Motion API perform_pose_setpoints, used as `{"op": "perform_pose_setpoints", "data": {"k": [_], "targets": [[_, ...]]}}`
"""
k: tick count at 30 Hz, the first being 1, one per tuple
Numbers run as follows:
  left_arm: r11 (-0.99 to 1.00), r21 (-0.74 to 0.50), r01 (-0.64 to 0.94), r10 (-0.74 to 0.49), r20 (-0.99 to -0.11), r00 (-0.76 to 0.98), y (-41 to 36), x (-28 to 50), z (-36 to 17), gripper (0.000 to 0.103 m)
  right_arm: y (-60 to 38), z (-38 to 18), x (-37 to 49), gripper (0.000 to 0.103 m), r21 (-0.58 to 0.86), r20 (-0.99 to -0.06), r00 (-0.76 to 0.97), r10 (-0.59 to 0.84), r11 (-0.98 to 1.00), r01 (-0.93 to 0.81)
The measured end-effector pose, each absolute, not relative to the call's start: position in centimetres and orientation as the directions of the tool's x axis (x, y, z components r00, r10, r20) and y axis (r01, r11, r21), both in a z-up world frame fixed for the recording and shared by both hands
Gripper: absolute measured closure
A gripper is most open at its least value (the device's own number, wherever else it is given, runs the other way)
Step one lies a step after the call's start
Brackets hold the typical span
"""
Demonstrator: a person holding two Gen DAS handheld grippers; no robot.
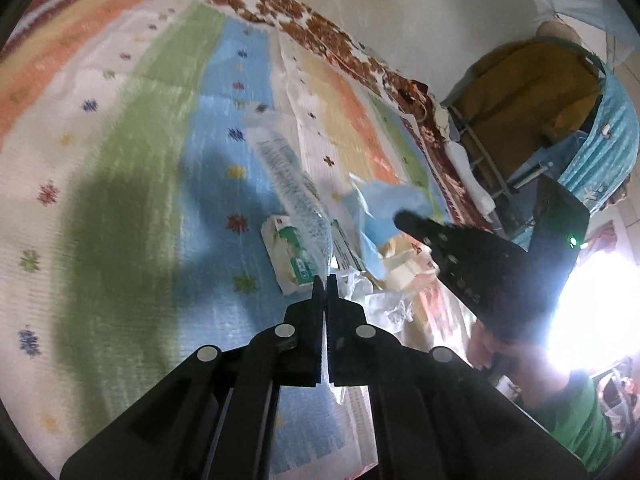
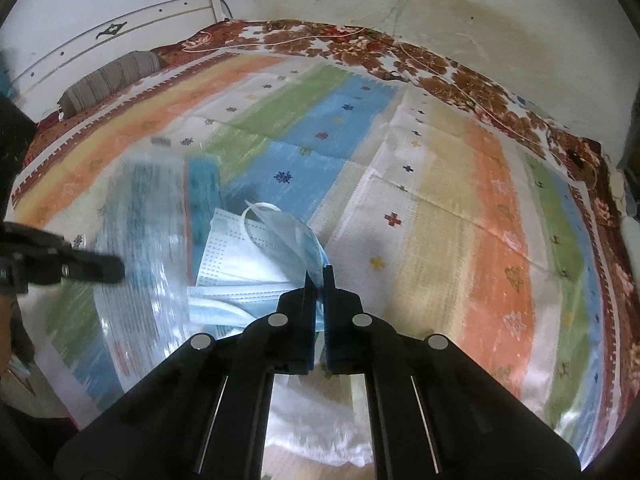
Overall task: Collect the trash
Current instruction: 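Lift the packet with the left tool while the right tool carries the mask over the bin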
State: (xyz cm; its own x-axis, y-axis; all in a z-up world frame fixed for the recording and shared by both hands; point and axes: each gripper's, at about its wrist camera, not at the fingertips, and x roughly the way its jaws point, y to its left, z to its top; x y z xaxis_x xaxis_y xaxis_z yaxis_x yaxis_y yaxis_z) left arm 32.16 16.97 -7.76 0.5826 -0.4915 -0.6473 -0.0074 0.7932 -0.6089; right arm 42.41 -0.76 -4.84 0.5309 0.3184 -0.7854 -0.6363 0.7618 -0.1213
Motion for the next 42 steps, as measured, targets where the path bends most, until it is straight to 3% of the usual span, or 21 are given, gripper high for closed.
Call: {"op": "perform_pose_setpoints", "data": {"k": [13,25,34,42], "targets": [[0.810,-0.587,0.008,-0.434,-0.589,0.681,16.5,29.6,-2.5,0.103,-4.7,-2.4,37.4,0.101,-0.065,-0.785,0.525,0.328,0.800,-0.596],[0.923,-0.382,-0.039,-0.261,-0.698,0.667,11.9,27.7,0.4,0.103,-6.8,0.0,33.6,0.101,-0.033,-0.768,0.538,0.348,0.817,-0.576],[0.967,-0.254,-0.009,-0.176,-0.696,0.696,8.3,23.8,3.3,0.103,-9.2,1.4,30.7,0.101,0.023,-0.764,0.545,0.344,0.860,-0.510],[0.965,-0.260,0.013,-0.192,-0.678,0.709,5.5,19.6,4.3,0.103,-10.9,2.2,26.3,0.101,0.058,-0.748,0.557,0.362,0.871,-0.488]]}}
